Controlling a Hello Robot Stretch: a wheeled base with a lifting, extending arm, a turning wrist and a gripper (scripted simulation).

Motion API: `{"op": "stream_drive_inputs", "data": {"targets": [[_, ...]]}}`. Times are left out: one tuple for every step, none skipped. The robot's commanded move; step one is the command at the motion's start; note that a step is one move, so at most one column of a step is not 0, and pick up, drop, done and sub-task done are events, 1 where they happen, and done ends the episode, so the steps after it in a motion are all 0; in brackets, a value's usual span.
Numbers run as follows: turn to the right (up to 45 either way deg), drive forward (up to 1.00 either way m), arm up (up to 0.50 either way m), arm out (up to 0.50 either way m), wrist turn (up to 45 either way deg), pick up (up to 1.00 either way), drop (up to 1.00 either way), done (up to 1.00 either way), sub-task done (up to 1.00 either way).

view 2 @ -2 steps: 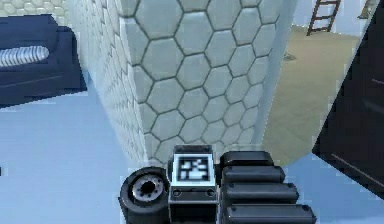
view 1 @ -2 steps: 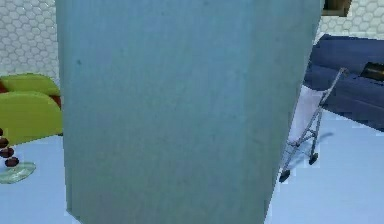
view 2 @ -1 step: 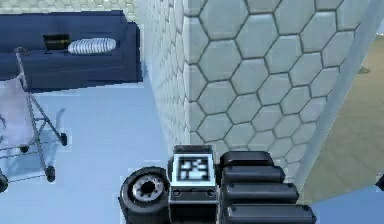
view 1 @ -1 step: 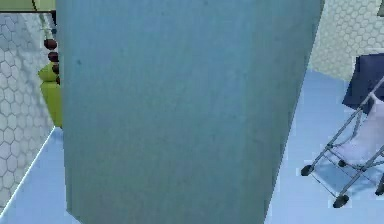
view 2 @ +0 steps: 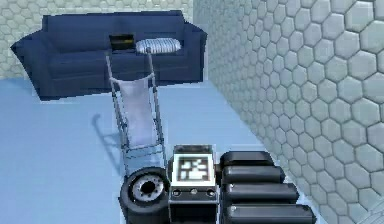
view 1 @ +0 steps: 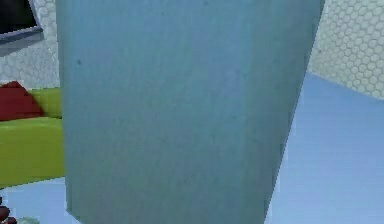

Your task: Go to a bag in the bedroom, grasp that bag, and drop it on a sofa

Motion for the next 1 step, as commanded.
{"op": "stream_drive_inputs", "data": {"targets": [[0.0, 1.0, 0.0, 0.0, 0.0, 0.0, 0.0, 0.0, 0.0]]}}
